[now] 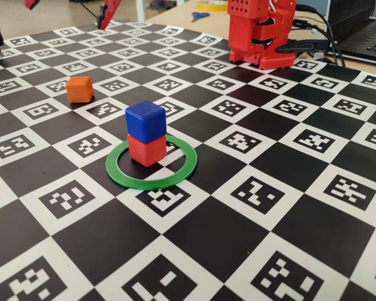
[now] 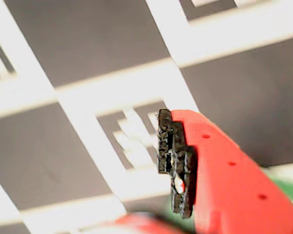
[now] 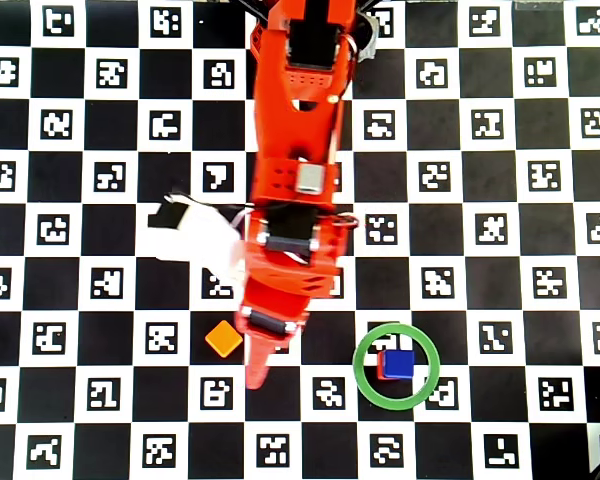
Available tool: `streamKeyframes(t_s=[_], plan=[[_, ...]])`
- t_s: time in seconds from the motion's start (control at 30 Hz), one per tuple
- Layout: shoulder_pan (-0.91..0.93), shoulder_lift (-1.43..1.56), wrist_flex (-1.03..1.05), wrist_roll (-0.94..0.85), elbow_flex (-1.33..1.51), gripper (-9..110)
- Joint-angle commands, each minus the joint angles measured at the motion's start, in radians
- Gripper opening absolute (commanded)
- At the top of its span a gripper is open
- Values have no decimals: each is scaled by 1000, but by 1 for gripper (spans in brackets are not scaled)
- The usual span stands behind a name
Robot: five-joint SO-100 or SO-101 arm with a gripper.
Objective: Grab the red cube then put it in the green circle then put the blue cube on top and finally the orange cube on top
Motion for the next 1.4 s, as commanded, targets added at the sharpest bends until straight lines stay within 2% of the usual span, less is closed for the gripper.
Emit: streamKeyframes(t_s=[0.0, 0.6, 1.37], plan=[[63, 92, -14, 35, -21, 44], [69, -152, 29, 166, -202, 44], [34, -325, -9, 218, -199, 43]])
